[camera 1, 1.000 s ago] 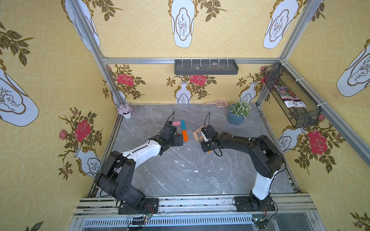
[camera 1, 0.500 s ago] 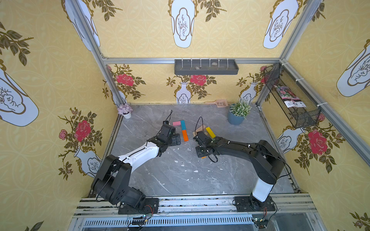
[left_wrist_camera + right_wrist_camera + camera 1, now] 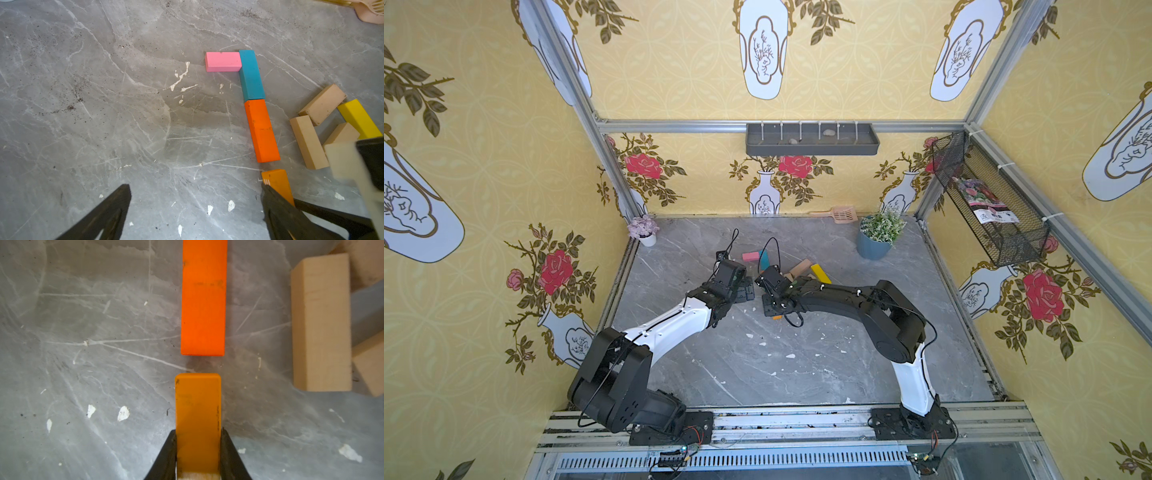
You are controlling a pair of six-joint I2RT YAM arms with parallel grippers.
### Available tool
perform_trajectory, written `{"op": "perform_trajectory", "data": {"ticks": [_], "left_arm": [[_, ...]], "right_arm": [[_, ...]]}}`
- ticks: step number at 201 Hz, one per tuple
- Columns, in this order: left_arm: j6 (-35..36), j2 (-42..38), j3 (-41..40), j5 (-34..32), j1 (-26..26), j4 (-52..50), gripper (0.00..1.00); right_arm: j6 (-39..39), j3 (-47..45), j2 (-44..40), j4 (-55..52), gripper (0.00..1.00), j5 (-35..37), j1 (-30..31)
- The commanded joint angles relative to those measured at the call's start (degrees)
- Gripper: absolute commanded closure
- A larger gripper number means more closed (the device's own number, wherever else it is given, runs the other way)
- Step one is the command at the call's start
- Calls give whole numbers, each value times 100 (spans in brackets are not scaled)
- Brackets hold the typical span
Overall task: Assemble a giraffe with building blocks
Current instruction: Assemble the building block at the center of the board.
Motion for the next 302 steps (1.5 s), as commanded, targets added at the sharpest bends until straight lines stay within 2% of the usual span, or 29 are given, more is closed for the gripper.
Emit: {"op": "perform_trajectory", "data": {"ticks": [1,302], "left_arm": [[-23,-40,-41,-78,-9,-18,1],[12,-2,-30,-130,-4,2,1]], "right_arm": [[102,17,45,-90,75,-16,0],[91,73,245,-56,70,-69,-101]]}}
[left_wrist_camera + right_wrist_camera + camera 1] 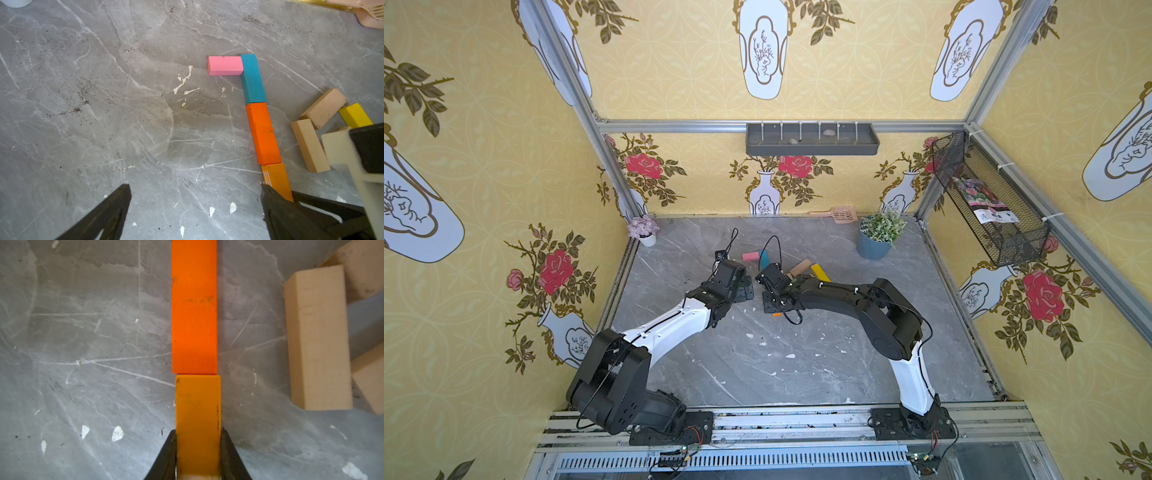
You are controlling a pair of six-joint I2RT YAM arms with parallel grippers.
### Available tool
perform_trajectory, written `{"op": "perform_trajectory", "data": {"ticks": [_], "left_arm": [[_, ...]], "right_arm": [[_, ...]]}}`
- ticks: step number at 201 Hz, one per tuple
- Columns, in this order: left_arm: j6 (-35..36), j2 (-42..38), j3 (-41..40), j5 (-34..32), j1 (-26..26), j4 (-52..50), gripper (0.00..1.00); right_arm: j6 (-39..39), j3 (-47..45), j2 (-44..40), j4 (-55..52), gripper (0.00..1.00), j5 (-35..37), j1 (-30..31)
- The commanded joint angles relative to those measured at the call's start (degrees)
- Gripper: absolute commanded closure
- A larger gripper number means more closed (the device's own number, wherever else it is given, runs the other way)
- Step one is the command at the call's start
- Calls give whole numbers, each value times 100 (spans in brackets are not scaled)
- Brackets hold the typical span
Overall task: Assemble a giraffe with building blocks
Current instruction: Assemble the building block at the center of the board.
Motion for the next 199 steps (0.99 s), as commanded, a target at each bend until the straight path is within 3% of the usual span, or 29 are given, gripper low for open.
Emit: {"op": "perform_trajectory", "data": {"ticks": [1,40,60,87,133,142,170,199], "left_arm": [[12,30,-22,-31,-4,4,1],[11,20,-20,-26,-4,2,1],[14,18,-13,-30,-4,-9,1],[31,3,-26,-31,-4,-9,1],[47,-97,-99,-60,-4,51,1],[58,-113,-111,-58,-4,64,1],[87,-131,-187,71,-4,171,1],[-513,-164,-201,1004,-4,107,1]], "right_arm": [[23,-41,85,-160,70,-71,6],[-6,-45,84,-168,65,-71,15],[-54,-71,35,-113,52,-70,21],[-125,-289,-190,178,42,-114,13],[-369,-920,-1285,466,32,240,-177],[-421,-1099,-1571,469,26,314,-325],[-821,-1856,-2459,852,25,112,-977],[-1538,-2945,-3369,1699,24,616,-1413]]}}
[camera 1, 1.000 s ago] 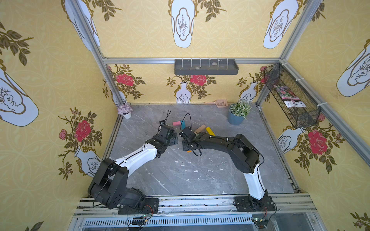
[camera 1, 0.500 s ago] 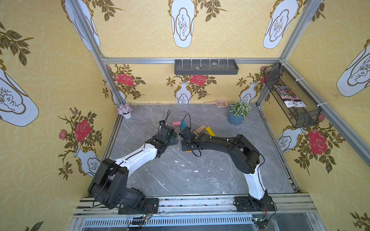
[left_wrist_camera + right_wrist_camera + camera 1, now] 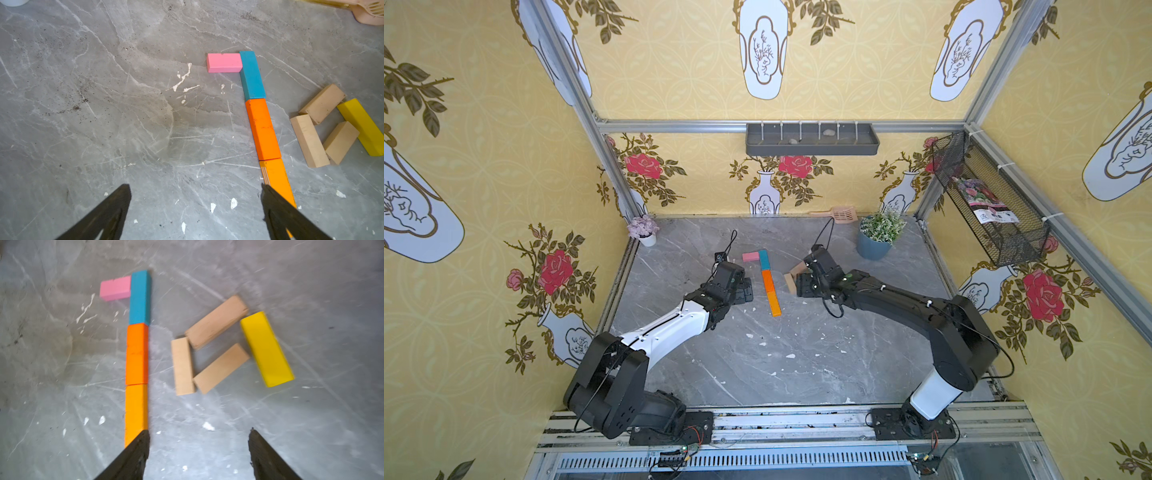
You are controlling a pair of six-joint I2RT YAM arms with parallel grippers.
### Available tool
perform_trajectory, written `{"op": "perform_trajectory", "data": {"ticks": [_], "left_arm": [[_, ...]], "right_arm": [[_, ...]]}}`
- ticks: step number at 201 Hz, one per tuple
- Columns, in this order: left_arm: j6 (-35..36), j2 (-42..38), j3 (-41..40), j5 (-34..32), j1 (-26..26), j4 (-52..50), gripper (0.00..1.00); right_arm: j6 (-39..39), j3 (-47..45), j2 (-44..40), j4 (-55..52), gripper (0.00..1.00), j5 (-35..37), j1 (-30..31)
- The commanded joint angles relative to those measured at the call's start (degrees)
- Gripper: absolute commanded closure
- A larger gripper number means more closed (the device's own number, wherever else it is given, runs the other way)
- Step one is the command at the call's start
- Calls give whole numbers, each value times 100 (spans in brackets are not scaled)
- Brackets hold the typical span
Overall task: Assemble a giraffe with building blocks
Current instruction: Assemble the building block at the center of the board, then move the building block to the center of the board.
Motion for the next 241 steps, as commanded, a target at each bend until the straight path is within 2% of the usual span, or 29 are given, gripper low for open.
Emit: {"op": "perform_trajectory", "data": {"ticks": [1,19,35,55,66,84,110,130,144,159,198,241], "left_arm": [[-568,-40,-61,848,-6,64,1],[-1447,-26,-396,1629,-101,792,1],[-1841,133,-516,1665,-329,1175,1],[-1903,458,-310,1534,-537,1094,1],[-1896,613,-163,1611,-601,1082,1],[-1601,835,260,1537,-784,921,1],[-759,1469,1590,709,-1154,-389,1],[-358,2259,2838,176,-1360,-1417,1],[-372,2881,3812,-87,-1450,-2081,0],[-629,3536,4811,-113,-1515,-2572,0],[-1508,4752,6501,58,-1606,-2968,1],[-1852,5693,7564,598,-1674,-2828,7]], "right_arm": [[-709,-734,-579,851,24,397,-234],[-671,-1617,-1017,1523,24,789,-533],[-527,-2300,-1231,2092,24,938,-719],[-488,-3027,-1348,2993,24,1198,-724],[-388,-2910,-1449,2719,24,1278,-721],[-275,-3025,-1498,2881,22,1782,-747],[371,-2915,-1528,2341,12,2717,-882],[1451,-2712,-1462,1337,0,3183,-1224],[2087,-2570,-1411,739,3,3211,-1522],[2346,-2483,-1417,434,3,3078,-1760],[2050,-2713,-1769,952,3,2716,-1824],[1223,-3600,-2641,2342,2,2290,-1809]]}}
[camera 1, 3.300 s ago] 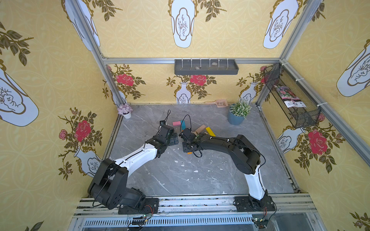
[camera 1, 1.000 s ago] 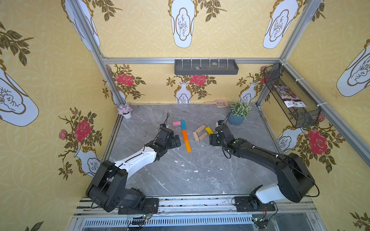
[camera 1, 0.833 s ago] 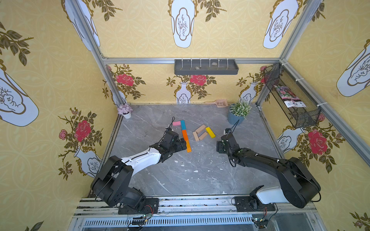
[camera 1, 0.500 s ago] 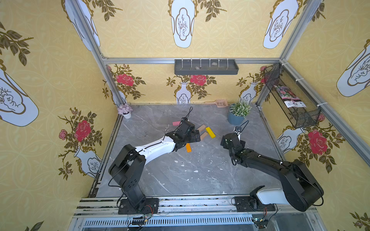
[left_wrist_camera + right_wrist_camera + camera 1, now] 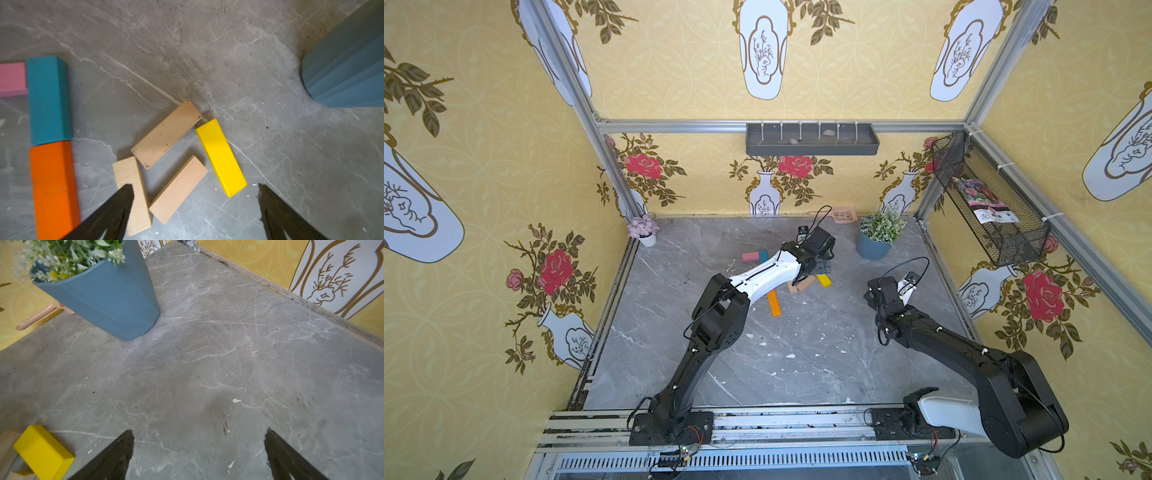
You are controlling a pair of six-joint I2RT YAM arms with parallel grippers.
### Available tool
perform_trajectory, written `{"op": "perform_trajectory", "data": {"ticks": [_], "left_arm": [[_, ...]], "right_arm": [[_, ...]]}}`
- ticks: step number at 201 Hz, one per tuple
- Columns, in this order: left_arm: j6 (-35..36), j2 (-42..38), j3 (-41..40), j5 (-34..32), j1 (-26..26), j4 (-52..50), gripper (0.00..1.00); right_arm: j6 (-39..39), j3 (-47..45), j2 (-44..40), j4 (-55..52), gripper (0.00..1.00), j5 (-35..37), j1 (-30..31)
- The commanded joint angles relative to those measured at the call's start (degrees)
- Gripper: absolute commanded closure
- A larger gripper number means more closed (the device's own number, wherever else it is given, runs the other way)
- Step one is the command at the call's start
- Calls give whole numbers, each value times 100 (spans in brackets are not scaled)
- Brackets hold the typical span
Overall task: Assemble a giraffe with building blocks
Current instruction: Move the building block to the center of the board.
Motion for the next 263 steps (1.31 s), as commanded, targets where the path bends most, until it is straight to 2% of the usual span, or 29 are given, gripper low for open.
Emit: {"op": "perform_trajectory", "data": {"ticks": [1,36,78,135,166,192,263], "left_arm": [[-319,393,403,351,-47,-94,7],[-320,829,727,619,-214,465,8],[48,1699,1768,531,-324,7,10],[126,1878,1598,518,-324,5,11],[267,1470,1064,333,-334,149,11],[321,1149,679,257,-329,350,6],[310,1360,866,240,-328,237,6]], "right_arm": [[-540,-356,-385,952,2,-230,11],[-668,-551,-628,1098,2,-115,3],[-521,-485,-577,841,2,275,3],[-587,-481,-552,966,2,198,3],[-615,-427,-447,992,3,126,-4],[-617,-422,-449,999,2,71,12],[-672,-500,-549,1054,2,42,11]]}}
